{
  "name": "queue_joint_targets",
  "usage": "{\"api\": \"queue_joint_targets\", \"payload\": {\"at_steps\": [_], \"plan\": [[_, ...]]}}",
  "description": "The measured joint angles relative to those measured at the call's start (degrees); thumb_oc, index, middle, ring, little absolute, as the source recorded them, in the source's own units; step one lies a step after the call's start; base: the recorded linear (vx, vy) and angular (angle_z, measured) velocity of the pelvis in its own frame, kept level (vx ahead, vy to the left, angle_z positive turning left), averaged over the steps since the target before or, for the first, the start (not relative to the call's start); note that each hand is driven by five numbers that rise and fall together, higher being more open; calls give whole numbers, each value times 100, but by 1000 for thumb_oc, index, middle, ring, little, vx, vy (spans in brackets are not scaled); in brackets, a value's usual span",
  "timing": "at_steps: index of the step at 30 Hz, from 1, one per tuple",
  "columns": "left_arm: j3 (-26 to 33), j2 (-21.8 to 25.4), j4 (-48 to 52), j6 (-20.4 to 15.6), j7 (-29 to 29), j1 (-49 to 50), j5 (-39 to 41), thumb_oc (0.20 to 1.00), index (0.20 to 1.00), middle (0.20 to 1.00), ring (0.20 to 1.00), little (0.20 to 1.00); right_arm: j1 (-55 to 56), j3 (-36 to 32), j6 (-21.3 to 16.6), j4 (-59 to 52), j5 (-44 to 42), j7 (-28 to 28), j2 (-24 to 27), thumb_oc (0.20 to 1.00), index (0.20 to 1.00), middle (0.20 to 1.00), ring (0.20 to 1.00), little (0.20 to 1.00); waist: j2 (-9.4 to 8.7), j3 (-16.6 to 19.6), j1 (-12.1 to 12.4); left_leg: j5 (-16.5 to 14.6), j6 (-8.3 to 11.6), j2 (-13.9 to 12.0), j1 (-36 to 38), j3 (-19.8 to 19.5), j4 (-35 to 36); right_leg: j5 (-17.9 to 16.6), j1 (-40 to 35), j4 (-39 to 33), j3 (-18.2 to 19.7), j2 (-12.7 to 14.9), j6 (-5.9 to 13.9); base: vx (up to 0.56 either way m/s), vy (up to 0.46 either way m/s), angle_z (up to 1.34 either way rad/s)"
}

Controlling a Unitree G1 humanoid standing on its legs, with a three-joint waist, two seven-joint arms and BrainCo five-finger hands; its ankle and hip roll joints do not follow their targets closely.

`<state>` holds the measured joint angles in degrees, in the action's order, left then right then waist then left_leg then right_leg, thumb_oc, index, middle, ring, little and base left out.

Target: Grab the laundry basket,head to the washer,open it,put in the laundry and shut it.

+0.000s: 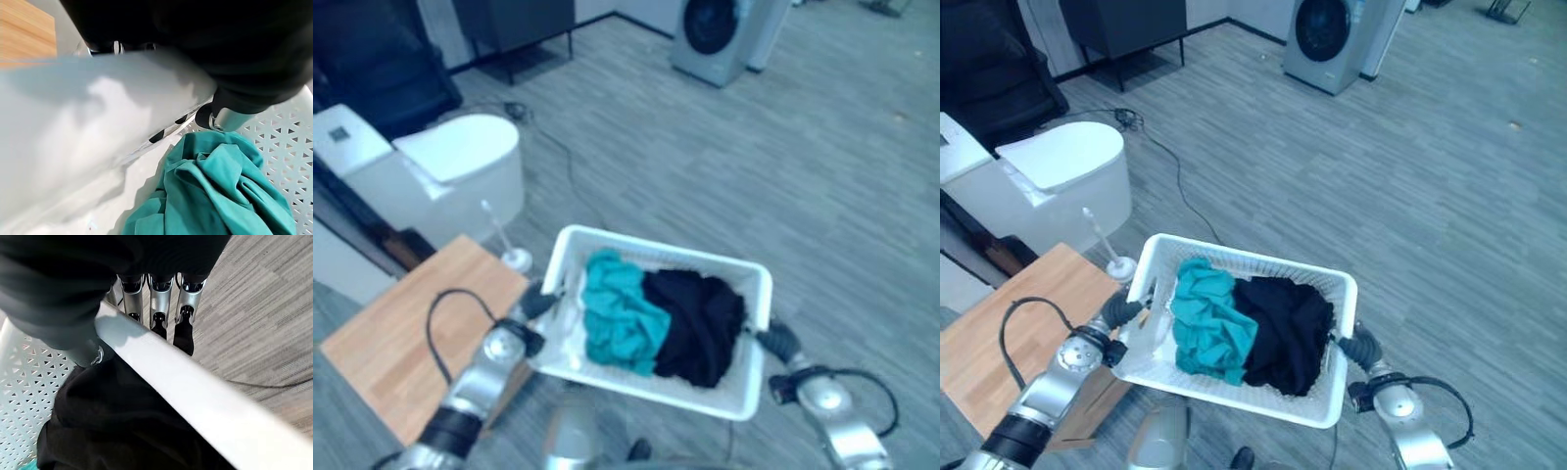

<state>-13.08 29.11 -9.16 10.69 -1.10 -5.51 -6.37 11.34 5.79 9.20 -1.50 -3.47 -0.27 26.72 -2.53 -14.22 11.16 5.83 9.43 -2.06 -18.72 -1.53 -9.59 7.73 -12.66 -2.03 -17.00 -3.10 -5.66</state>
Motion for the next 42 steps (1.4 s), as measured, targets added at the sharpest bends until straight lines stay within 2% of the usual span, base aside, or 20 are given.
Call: {"api": "queue_joint_targets", "payload": {"at_steps": [5,8,9,13,15,18,20,21,22,23,25,27,29,33,35,37,39,40,41,42], "plan": [[28,-16,-94,-1,-14,4,0,200,200,200,200,200,-26,43,3,28,-1,-4,-49,200,200,200,200,200,3,60,72,-4,-17,360,0,-337,610,483,-493,-19,335,-57,290,303,-19,-25],[224,158,-99,2,-98,-25,29,200,200,200,200,200,-343,179,21,17,-3,-12,-174,200,200,200,200,200,-408,-27,143,397,-730,525,35,212,175,817,-531,224,750,199,652,376,54,-50],[261,172,-99,3,-102,-64,39,200,200,200,200,200,-459,178,22,16,-2,-3,-186,200,200,200,200,200,-431,-42,143,303,-1003,576,40,312,58,870,-480,353,841,244,678,556,111,-17],[620,70,-93,-16,-120,-194,36,200,200,200,200,200,-773,257,13,7,-4,-52,-209,200,200,200,200,200,-669,51,202,-894,-1364,725,-163,1061,-1124,1013,-616,670,928,611,733,508,126,-30],[602,146,-76,-23,-104,-266,33,200,200,200,200,200,-669,235,5,-20,-2,-97,-266,200,200,200,200,200,-774,161,134,-1059,-1346,763,-40,1167,-1005,1060,-75,1918,854,788,1296,547,193,5],[601,222,-78,2,-93,-235,21,200,200,200,200,200,-607,216,47,-22,-3,-207,-384,200,200,200,200,200,-914,277,77,-1110,-1500,902,402,1179,-796,911,599,3806,1057,1087,1749,448,192,-6],[619,242,-56,1,-97,-240,25,200,200,200,200,200,-654,186,45,-28,1,-225,-458,200,200,200,200,200,-956,312,12,-1521,-1735,1058,830,1181,-850,41,1201,5397,1262,1398,2097,588,217,-6],[563,265,35,-7,-116,-245,29,200,200,200,200,200,-617,80,32,-33,8,-232,-541,200,200,200,200,200,-766,265,-153,-1668,-1929,1117,1300,976,-782,95,1783,6422,1220,1425,1611,649,150,19],[526,238,49,-8,-127,-273,28,200,200,200,200,200,-599,54,35,-38,10,-232,-536,200,200,200,200,200,-611,269,-275,-1633,-1895,1054,1433,810,-693,278,2088,6478,1224,1245,1415,529,80,92],[444,149,31,-3,-146,-493,25,200,200,200,200,200,-572,-115,43,-41,9,-205,-544,200,200,200,200,200,-213,171,-578,-1511,-1850,853,1696,322,-410,601,2620,5959,1131,716,1189,436,-55,119],[305,162,13,-39,-94,-656,22,200,200,200,200,200,-422,-179,41,-108,-4,-159,-435,200,200,200,200,200,-99,156,-958,-1175,-1466,888,2089,-134,77,601,3074,4812,958,611,1086,442,-100,164],[68,82,-48,-57,-108,-779,21,200,200,200,200,200,-41,-353,-7,-395,-131,-117,-325,200,200,200,200,200,-14,290,-1184,-1410,-1277,893,2447,-857,461,363,3107,2871,1002,538,958,420,-115,179],[65,135,-63,-98,-95,-687,19,200,200,200,200,200,21,-338,-51,-455,-188,-138,-300,200,200,200,200,200,-110,385,-1180,-1518,-1528,971,2745,-926,539,-145,3275,1587,1125,629,976,570,-155,105],[77,12,-183,-108,-91,-432,-5,200,200,200,200,200,24,-333,-21,-396,-342,-179,-267,200,200,200,200,200,136,429,-1217,-1914,-1399,808,3324,-1058,622,-954,3483,365,875,787,938,534,-162,46],[52,-176,-393,-97,-76,-386,-93,200,200,200,200,200,73,-319,47,-187,-368,-221,-253,200,200,200,200,200,215,544,-1219,-2304,-870,491,3981,-883,703,-968,3246,-191,183,863,1060,620,-238,48],[64,-405,-462,-77,-70,-348,-161,200,200,200,200,200,1,-330,84,-27,-374,-241,-135,200,200,200,200,200,434,577,-1222,-2346,-623,98,4391,-790,588,-1641,3167,412,106,666,1022,509,-241,31],[61,-464,-441,-76,-92,-430,-258,200,200,200,200,200,-64,-356,158,-28,-380,-198,-113,200,200,200,200,200,345,624,-1392,-2076,-143,-114,4269,-866,-116,-1914,3148,1099,232,574,557,398,-229,52],[64,-476,-401,-95,-96,-428,-257,200,200,200,200,200,-50,-408,155,-120,-387,-204,-61,200,200,200,200,200,327,641,-1419,-2103,-172,-138,4180,-802,-364,-1793,3096,1186,235,495,-13,605,-419,40],[46,-479,-362,-108,-100,-520,-254,200,200,200,200,200,-214,-507,101,-108,-430,-176,-31,200,200,200,200,200,343,616,-1481,-1637,-294,-195,3753,-513,-1202,-1331,2831,1298,240,212,-127,385,-329,19],[7,-519,-377,-108,-108,-603,-255,200,200,200,200,200,-222,-605,103,-114,-457,-178,-18,200,200,200,200,200,329,612,-1490,-1363,-263,-323,3304,-252,-2317,-1390,2614,1226,291,96,-132,358,-453,3]]}}
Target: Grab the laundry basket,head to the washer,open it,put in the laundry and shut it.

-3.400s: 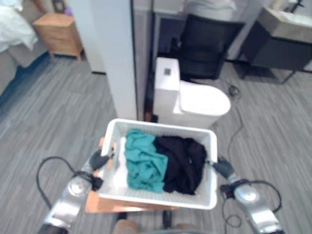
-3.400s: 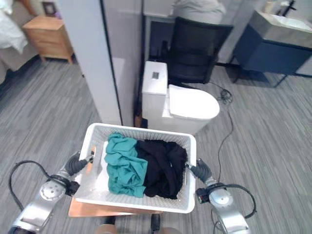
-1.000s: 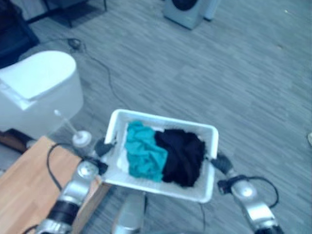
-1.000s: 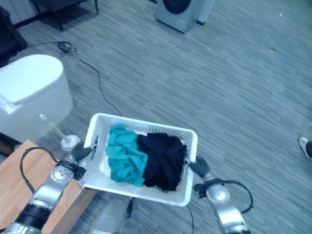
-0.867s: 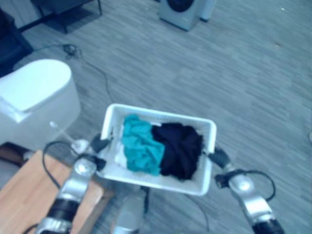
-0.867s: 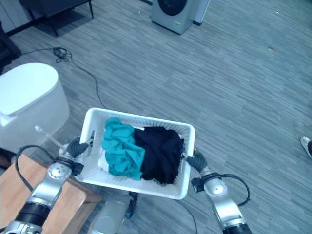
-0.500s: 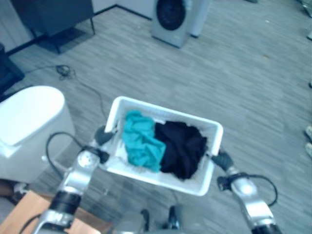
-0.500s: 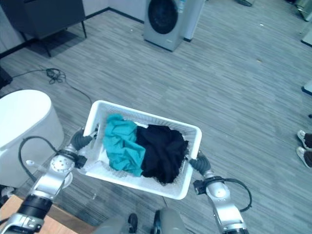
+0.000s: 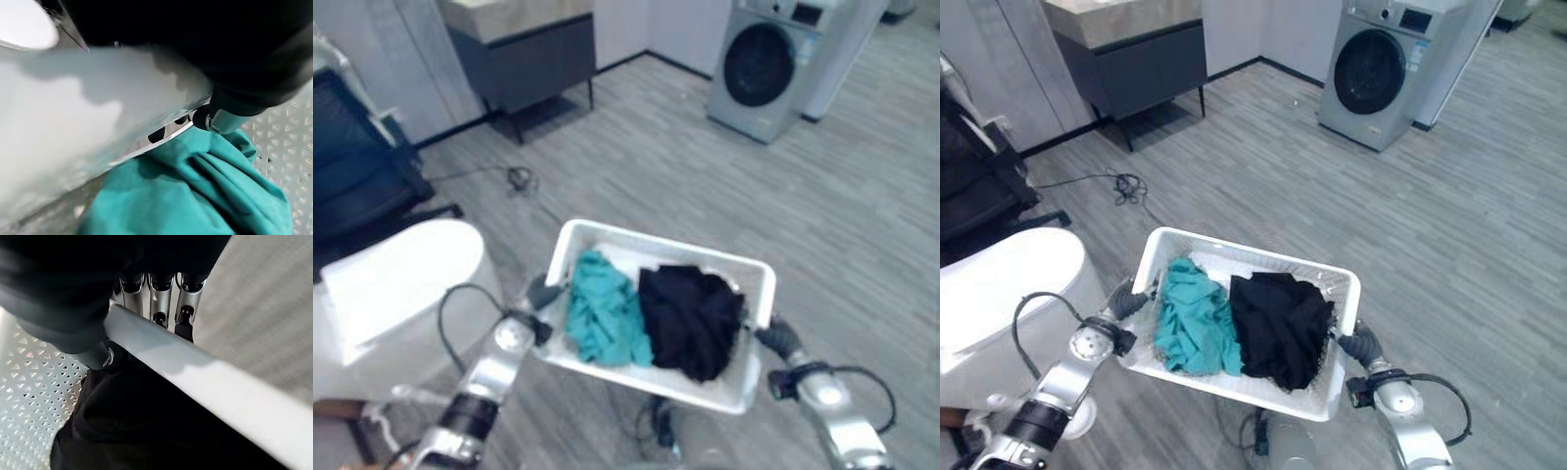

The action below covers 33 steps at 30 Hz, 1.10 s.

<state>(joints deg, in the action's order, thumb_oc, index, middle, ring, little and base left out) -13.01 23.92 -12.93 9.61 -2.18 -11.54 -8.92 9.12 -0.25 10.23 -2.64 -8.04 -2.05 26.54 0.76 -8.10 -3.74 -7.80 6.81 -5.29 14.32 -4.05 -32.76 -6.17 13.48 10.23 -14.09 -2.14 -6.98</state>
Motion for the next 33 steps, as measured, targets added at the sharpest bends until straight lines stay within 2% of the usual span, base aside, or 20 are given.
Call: {"api": "queue_joint_targets", "payload": {"at_steps": [1,3,4,6,7,8,11,12,13,17,18,19,20,22,24,27,28,30,31,33], "plan": [[-1,10,3,-24,-6,-16,1,200,200,200,200,200,-60,7,-16,18,-54,18,17,200,200,200,200,200,-20,0,45,258,70,-67,-326,65,-633,223,-177,-33,12,-100,-116,306,-440,3],[-192,275,68,-31,-7,-304,54,200,200,200,200,200,-128,-102,-120,-73,-195,148,-25,200,200,200,200,200,-249,-52,138,1001,-1030,-612,-1755,859,-3109,549,-483,0,165,-329,-582,385,-409,-28],[-161,466,112,-43,1,-271,131,200,200,200,200,200,-238,41,-128,-87,-211,249,-78,200,200,200,200,200,-515,-77,168,937,-945,-596,-2268,885,-3347,609,-792,-38,278,-327,-567,441,-258,-38],[-173,451,158,-47,3,-446,201,200,200,200,200,200,-214,-11,-184,-65,-214,356,-96,200,200,200,200,200,-594,-206,212,729,-815,-542,-3212,621,-3641,1017,-1028,-1,382,-347,-836,467,-110,-10],[-181,455,227,-60,-32,-459,230,200,200,200,200,200,-293,-68,-151,-59,-210,441,-208,200,200,200,200,200,-764,-461,460,526,-836,-379,-3692,779,-2998,1079,-1267,-66,673,-269,-858,268,19,-61],[-140,482,214,-31,-32,-302,247,200,200,200,200,200,-345,24,-161,-69,-214,430,-140,200,200,200,200,200,-697,-462,619,506,-748,-308,-3861,778,-2174,1085,-1423,-153,783,-262,-534,263,17,-91],[-146,497,208,-23,7,-164,269,200,200,200,200,200,-204,130,-151,-68,-223,427,-115,200,200,200,200,200,-481,-477,723,598,-649,-230,-4131,723,-759,1349,-1889,-271,685,-282,-595,455,50,-39],[-147,523,206,-23,5,-128,269,200,200,200,200,200,-90,248,-142,-55,-224,422,-104,200,200,200,200,200,-435,-435,771,659,-514,-27,-3884,755,1183,1682,-2186,-309,803,-318,-538,454,37,-13],[-149,492,206,-24,7,-136,268,200,200,200,200,200,-97,247,-142,-35,-224,427,-57,200,200,200,200,200,-320,-376,767,665,-505,46,-3748,615,2199,1735,-2333,-368,854,-404,-514,513,16,-8],[-223,462,135,-19,15,-109,229,200,200,200,200,200,-48,251,-128,8,-248,419,-43,200,200,200,200,200,-266,-213,979,651,-492,425,-3584,580,3068,2260,-3019,-620,1154,-418,-449,444,12,-25],[-229,457,146,-13,17,-89,226,200,200,200,200,200,-45,252,-131,-10,-314,417,0,200,200,200,200,200,-254,-175,1120,556,-430,481,-3403,587,3036,2270,-3186,-621,1277,-392,-104,521,57,-60],[-212,497,143,-8,21,-99,224,200,200,200,200,200,-59,288,-114,-8,-321,414,-58,200,200,200,200,200,-412,-139,1176,943,-436,605,-3325,548,2838,2463,-3496,-730,1324,-239,129,746,82,-75],[-58,568,138,36,13,-87,223,200,200,200,200,200,-227,333,-76,-10,-322,382,-186,200,200,200,200,200,-788,-113,1281,1028,-496,783,-3399,936,2350,2599,-3564,-538,1454,137,333,527,53,-62],[-43,612,158,43,34,-127,223,200,200,200,200,200,-341,315,-77,-36,-320,320,-180,200,200,200,200,200,-783,-96,1350,1386,-891,820,-3220,987,2096,2448,-3517,-7,1441,268,796,477,61,-57],[-24,751,206,34,32,-199,223,200,200,200,200,200,-303,338,-85,-34,-309,304,-331,200,200,200,200,200,-1038,-13,1279,1167,-1055,1049,-2953,1015,2112,2209,-3344,603,1474,358,1225,432,83,-21],[11,923,200,58,100,-214,221,200,200,200,200,200,-439,383,-75,131,-288,238,-513,200,200,200,200,200,-1060,-3,1273,795,-1074,1086,-2289,1112,2311,1873,-2054,3400,1435,632,2166,356,106,-37],[5,929,214,60,132,-264,220,200,200,200,200,200,-442,349,-56,138,-159,204,-538,200,200,200,200,200,-1035,-24,1225,468,-1276,1161,-1993,1188,2240,1451,-1345,4551,1191,956,2260,407,159,-16],[-45,930,223,70,136,-271,221,200,200,200,200,200,-417,289,-44,139,-66,199,-573,200,200,200,200,200,-892,-71,1107,264,-1454,1171,-1708,1116,2180,1412,-876,5016,834,1221,2051,358,109,-1],[-36,914,231,79,139,-270,220,200,200,200,200,200,-403,299,-37,132,-31,168,-521,200,200,200,200,200,-727,-77,1026,132,-1517,1115,-1530,1053,2214,1457,-541,5004,736,1237,1984,386,27,9],[-50,1019,314,85,175,-364,217,200,200,200,200,200,-424,271,-26,126,68,114,-507,200,200,200,200,200,-426,-245,769,126,-1431,1062,-1025,836,2557,1742,270,4173,239,1384,1461,528,-146,34]]}}
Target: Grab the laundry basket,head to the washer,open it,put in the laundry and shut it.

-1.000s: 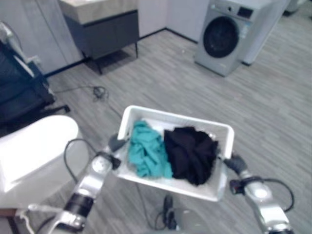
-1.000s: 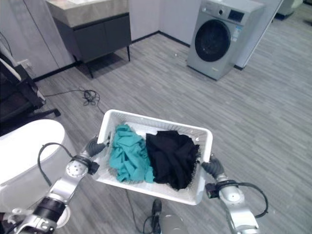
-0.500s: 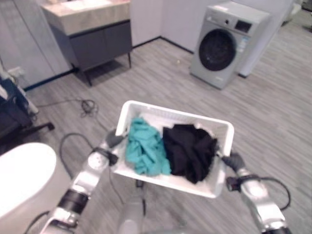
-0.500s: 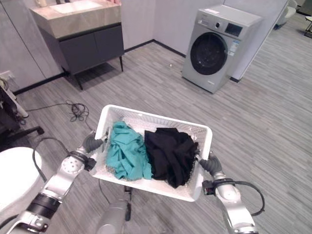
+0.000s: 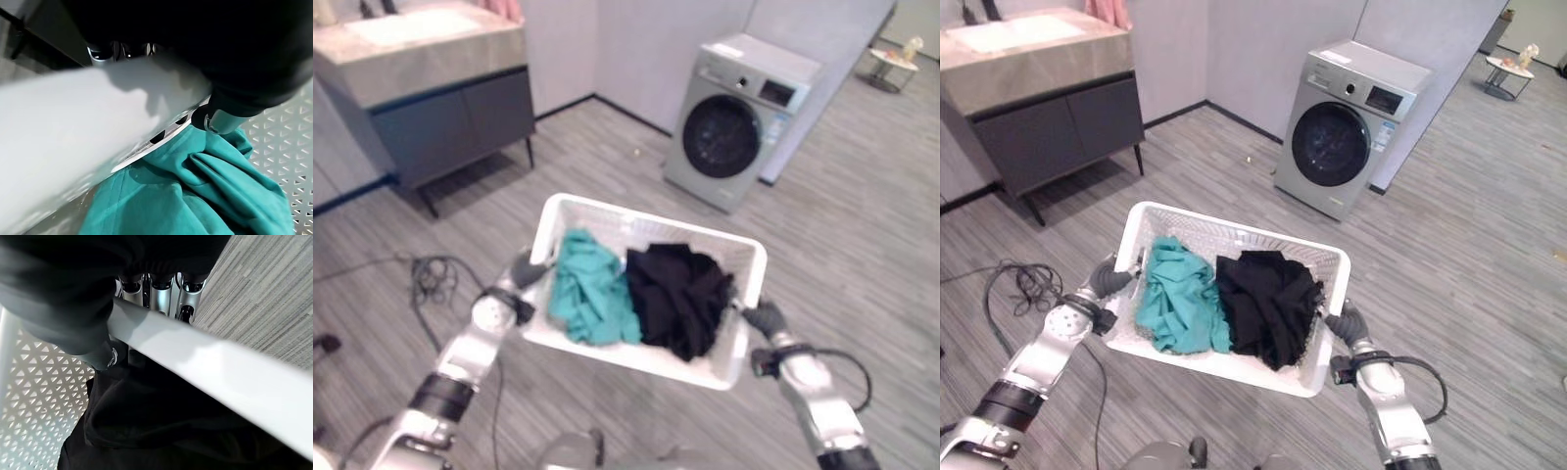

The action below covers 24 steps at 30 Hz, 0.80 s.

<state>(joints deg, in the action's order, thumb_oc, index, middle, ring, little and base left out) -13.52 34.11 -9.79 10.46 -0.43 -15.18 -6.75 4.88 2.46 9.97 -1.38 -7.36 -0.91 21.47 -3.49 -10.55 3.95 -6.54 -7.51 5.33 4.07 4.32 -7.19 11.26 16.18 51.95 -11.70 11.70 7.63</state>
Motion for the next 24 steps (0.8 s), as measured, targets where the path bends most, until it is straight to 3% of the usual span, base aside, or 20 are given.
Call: {"api": "queue_joint_targets", "payload": {"at_steps": [2,3,4,5,6,7,8,10,11,12,13,14,15,16,17,18,19,20,22,24], "plan": [[-36,112,21,-2,106,-123,-68,200,200,200,200,200,16,12,24,2,-5,-39,12,200,200,200,200,200,41,-27,-291,-3,130,43,225,-271,196,-116,336,-1716,41,-118,-135,450,-214,76],[-52,97,18,0,124,-175,-111,200,200,200,200,200,17,12,35,10,-8,-41,29,200,200,200,200,200,36,-24,-359,-98,279,83,320,-347,233,-261,448,-2589,99,-137,-268,336,-157,69],[-54,102,28,-2,169,-207,-115,200,200,200,200,200,9,7,38,11,-12,-42,85,200,200,200,200,200,37,-29,-363,-203,320,136,426,-333,245,-504,419,-3565,175,-199,-342,451,-240,54],[-85,104,29,-1,188,-203,-119,200,200,200,200,200,23,6,61,19,-12,-55,111,200,200,200,200,200,68,-40,-371,-312,308,117,660,-328,268,-752,385,-4074,227,-225,-457,609,-354,54],[-99,56,-11,-3,185,-195,-139,200,200,200,200,200,71,4,62,36,-24,-74,119,200,200,200,200,200,130,-22,-390,-454,468,94,812,-499,285,-957,427,-4345,463,-254,-439,476,-278,66],[-113,-65,-42,-2,177,-242,-198,200,200,200,200,200,90,-17,47,69,-54,-80,155,200,200,200,200,200,111,74,-466,-598,503,51,892,-642,306,-1106,456,-4639,769,-279,-311,420,-286,79],[-222,-104,-100,4,146,-325,-238,200,200,200,200,200,64,-74,77,203,-59,-75,144,200,200,200,200,200,181,41,-388,-739,536,-55,1140,-654,322,-1288,382,-4936,806,-286,-402,369,-284,67],[-269,-115,-251,5,172,-313,-243,200,200,200,200,200,101,-36,86,280,-61,-124,147,200,200,200,200,200,211,69,-377,-886,791,-223,1503,-702,320,-1422,195,-4951,606,-335,-550,395,-329,50],[-366,-83,-271,21,187,-322,-306,200,200,200,200,200,199,-12,102,286,-98,-152,154,200,200,200,200,200,149,118,-399,-1023,1006,-288,1770,-798,249,-1787,-88,-4932,549,-382,-671,373,-399,59],[-375,-185,-286,21,189,-306,-333,200,200,200,200,200,233,-16,114,362,-160,-162,187,200,200,200,200,200,211,152,-407,-1063,1116,-468,1831,-844,116,-2280,-130,-4713,511,-454,-758,347,-416,60],[-385,-386,-289,22,162,-264,-378,200,200,200,200,200,276,-36,149,461,-163,-156,256,200,200,200,200,200,426,248,-396,-1062,1140,-753,1789,-913,-152,-2162,-121,-4394,363,-653,-716,318,-430,30],[-385,-390,-261,19,161,-249,-442,200,200,200,200,200,260,-37,201,471,-167,-183,313,200,200,200,200,200,486,284,-353,-848,1307,-949,1511,-803,-981,-1926,-164,-4175,324,-890,-950,350,-449,7],[-351,-340,-277,23,183,-216,-440,200,200,200,200,200,181,3,181,479,-180,-220,352,200,200,200,200,200,469,289,-373,-484,1285,-1062,1208,-738,-1616,-1754,-244,-4115,265,-1068,-1164,325,-444,-20],[-350,-321,-255,22,191,-197,-439,200,200,200,200,200,191,-2,179,443,-180,-231,378,200,200,200,200,200,468,288,-355,-156,1172,-1138,941,-713,-2203,-1722,-352,-4130,256,-1163,-1223,224,-340,-22],[-366,-265,-210,20,202,-215,-439,200,200,200,200,200,187,-5,171,436,-192,-239,384,200,200,200,200,200,400,253,-376,23,932,-1294,599,-682,-3048,-1569,-536,-4139,265,-1257,-1357,140,-363,-8],[-391,-214,-145,15,196,-230,-437,200,200,200,200,200,169,-19,166,446,-197,-222,335,200,200,200,200,200,312,202,-435,-104,824,-1397,290,-650,-3591,-1450,-729,-4218,329,-1342,-1396,184,-496,8],[-394,-166,-109,0,197,-261,-429,200,200,200,200,200,180,18,148,464,-236,-181,334,200,200,200,200,200,119,151,-462,27,651,-1357,-19,-649,-3822,-1224,-922,-4270,371,-1375,-1616,182,-578,8],[-402,-119,113,-4,190,-249,-428,200,200,200,200,200,188,-3,107,431,-275,-148,417,200,200,200,200,200,9,114,-432,664,245,-1464,-812,-633,-4632,-1116,-1129,-4397,448,-1550,-1713,171,-474,-19],[-394,15,146,1,182,-221,-421,200,200,200,200,200,89,11,85,457,-273,-71,272,200,200,200,200,200,-154,10,-296,692,271,-1767,-1539,-240,-5228,-1019,-1426,-4514,633,-1677,-1846,139,-223,-43],[-390,163,146,16,194,-189,-367,200,200,200,200,200,99,13,86,431,-273,-52,95,200,200,200,200,200,-339,-120,-248,455,476,-1820,-1901,-152,-5178,-1009,-1732,-4575,715,-1648,-1814,156,-86,-48]]}}
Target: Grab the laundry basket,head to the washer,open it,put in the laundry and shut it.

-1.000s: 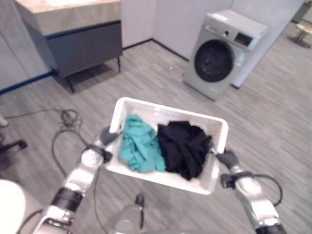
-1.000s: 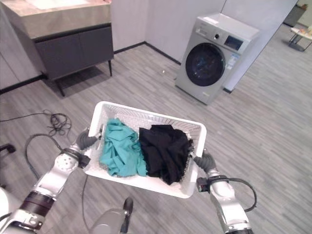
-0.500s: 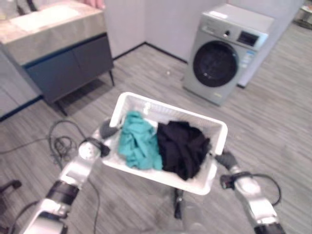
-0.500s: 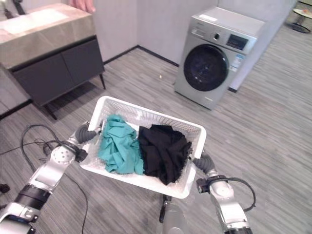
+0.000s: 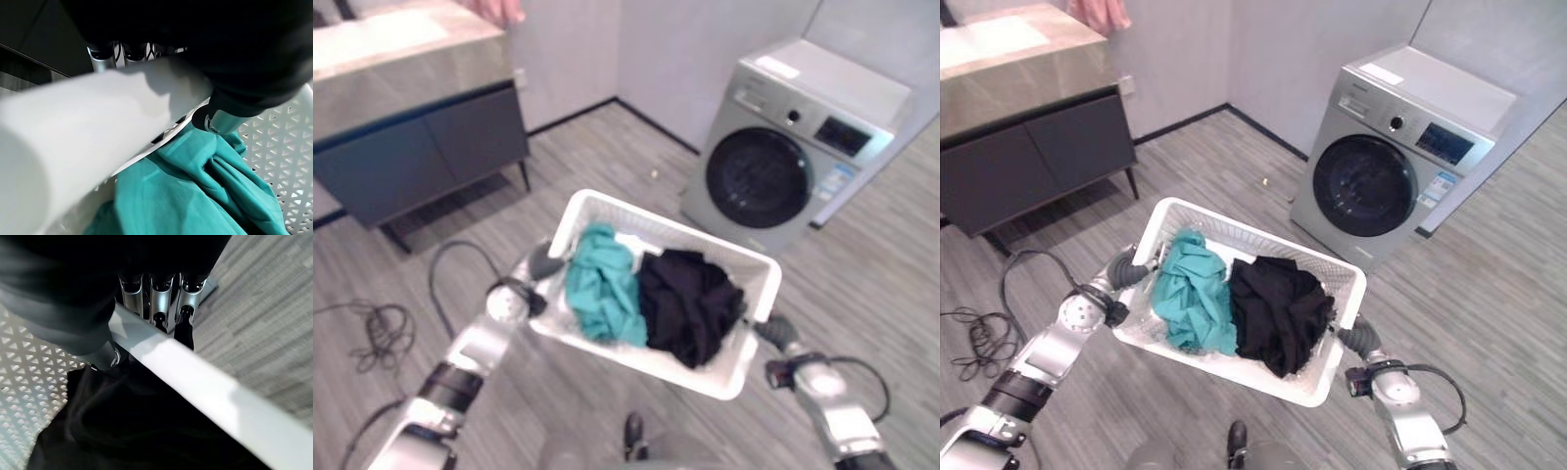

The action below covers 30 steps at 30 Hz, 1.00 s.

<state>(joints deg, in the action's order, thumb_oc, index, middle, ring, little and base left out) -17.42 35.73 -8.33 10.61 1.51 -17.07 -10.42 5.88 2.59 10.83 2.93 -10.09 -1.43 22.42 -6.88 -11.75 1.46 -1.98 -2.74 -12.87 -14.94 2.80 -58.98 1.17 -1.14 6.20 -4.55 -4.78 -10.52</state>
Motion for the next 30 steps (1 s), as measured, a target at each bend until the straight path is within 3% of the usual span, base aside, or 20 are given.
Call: {"api": "queue_joint_targets", "payload": {"at_steps": [1,2,5,9,10,11,13,14,15,16,18,20,22,24,26,27,28,30], "plan": [[-3,29,-2,10,1,38,48,200,200,200,200,200,50,40,-1,-30,-2,0,0,200,200,200,200,200,-3,3,79,-105,163,45,-212,-98,234,51,-170,-58,2,13,-29,193,-58,-48],[-2,-16,3,3,-4,26,54,200,200,200,200,200,176,26,-1,-165,-1,11,18,200,200,200,200,200,8,-8,67,-157,234,136,-399,-190,552,185,-308,-167,-21,91,121,204,-45,-28],[-55,-151,2,4,-8,18,52,200,200,200,200,200,362,-25,0,-224,-1,36,58,200,200,200,200,200,125,-85,42,-201,365,407,-546,-244,1978,395,-555,-233,13,213,229,163,-8,3],[-270,-227,-84,6,-16,0,50,200,200,200,200,200,487,-60,4,-203,-1,46,206,200,200,200,200,200,369,-157,107,-4,620,1030,-317,-434,4747,760,-888,-292,77,405,640,273,18,-8],[-310,-353,-219,7,-18,-1,50,200,200,200,200,200,488,-68,1,-186,0,40,342,200,200,200,200,200,618,-149,282,110,762,1134,123,-790,5739,905,-1095,-450,286,399,862,354,-18,-50],[-310,-354,-258,16,-19,-3,50,200,200,200,200,200,476,-50,2,-170,1,50,302,200,200,200,200,200,596,-167,359,369,911,1226,230,-798,5769,986,-1168,-464,356,471,991,273,-18,-64],[-281,-270,-251,28,-29,-30,50,200,200,200,200,200,445,-14,0,-192,0,64,270,200,200,200,200,200,537,-203,443,399,905,1379,258,-644,5636,1151,-1163,-336,288,614,1285,217,-7,-34],[-279,-207,-241,28,-15,-43,51,200,200,200,200,200,415,7,-2,-207,0,30,231,200,200,200,200,200,527,-213,494,463,893,1384,313,-451,5568,1219,-1187,-213,179,563,1324,429,42,-32],[-255,-109,-226,29,-11,-56,51,200,200,200,200,200,385,46,-3,-212,-1,30,159,200,200,200,200,200,426,-221,573,543,773,1456,380,-77,5174,1268,-1323,-186,39,493,1268,364,55,-42],[-220,-106,-215,31,-16,-59,49,200,200,200,200,200,347,37,-4,-210,0,33,125,200,200,200,200,200,386,-219,636,555,680,1526,410,47,4980,1372,-1449,-272,-15,570,1045,361,55,-40],[-173,-102,-196,29,-15,-183,48,200,200,200,200,200,258,-5,-5,-206,-1,74,52,200,200,200,200,200,290,-200,758,313,287,1660,400,197,4678,1459,-1596,-374,104,726,1060,296,24,-32],[-143,-50,-196,28,-16,-347,48,200,200,200,200,200,162,-4,-11,-208,-2,84,18,200,200,200,200,200,173,-209,782,195,108,1733,373,258,4545,1448,-1598,-348,157,801,1113,398,36,-12],[-43,-11,-209,29,-12,-375,48,200,200,200,200,200,46,33,-26,-193,-1,80,-35,200,200,200,200,200,15,-169,794,-165,-65,1798,309,330,4197,1552,-1569,-40,193,907,1233,316,69,-13],[-46,22,-208,31,-8,-368,47,200,200,200,200,200,-3,42,-25,-137,14,76,-77,200,200,200,200,200,-33,-124,800,-261,-140,1753,571,338,4300,1528,-1295,863,196,910,1427,355,137,-19],[1,122,-206,33,-6,-358,47,200,200,200,200,200,-84,65,-23,-127,50,34,-165,200,200,200,200,200,-28,-91,760,-289,-175,1691,871,352,4528,1272,-639,2254,266,925,2043,179,112,-26],[13,203,-196,28,-14,-356,52,200,200,200,200,200,-123,63,-26,-130,76,10,-227,200,200,200,200,200,-15,-98,746,-296,-249,1639,1025,427,4650,1003,-129,3401,229,1016,2644,87,97,-31],[6,252,-189,28,-13,-351,54,200,200,200,200,200,-105,73,-26,-160,107,-1,-252,200,200,200,200,200,-19,-81,736,-237,-229,1642,1145,494,4691,829,284,4216,139,1116,2594,96,94,-17],[2,236,-155,20,-21,-344,104,200,200,200,200,200,-74,69,-23,-149,120,-10,-243,200,200,200,200,200,114,-92,633,-441,-384,1630,1338,467,4689,703,756,4564,-120,1339,2531,176,95,0]]}}
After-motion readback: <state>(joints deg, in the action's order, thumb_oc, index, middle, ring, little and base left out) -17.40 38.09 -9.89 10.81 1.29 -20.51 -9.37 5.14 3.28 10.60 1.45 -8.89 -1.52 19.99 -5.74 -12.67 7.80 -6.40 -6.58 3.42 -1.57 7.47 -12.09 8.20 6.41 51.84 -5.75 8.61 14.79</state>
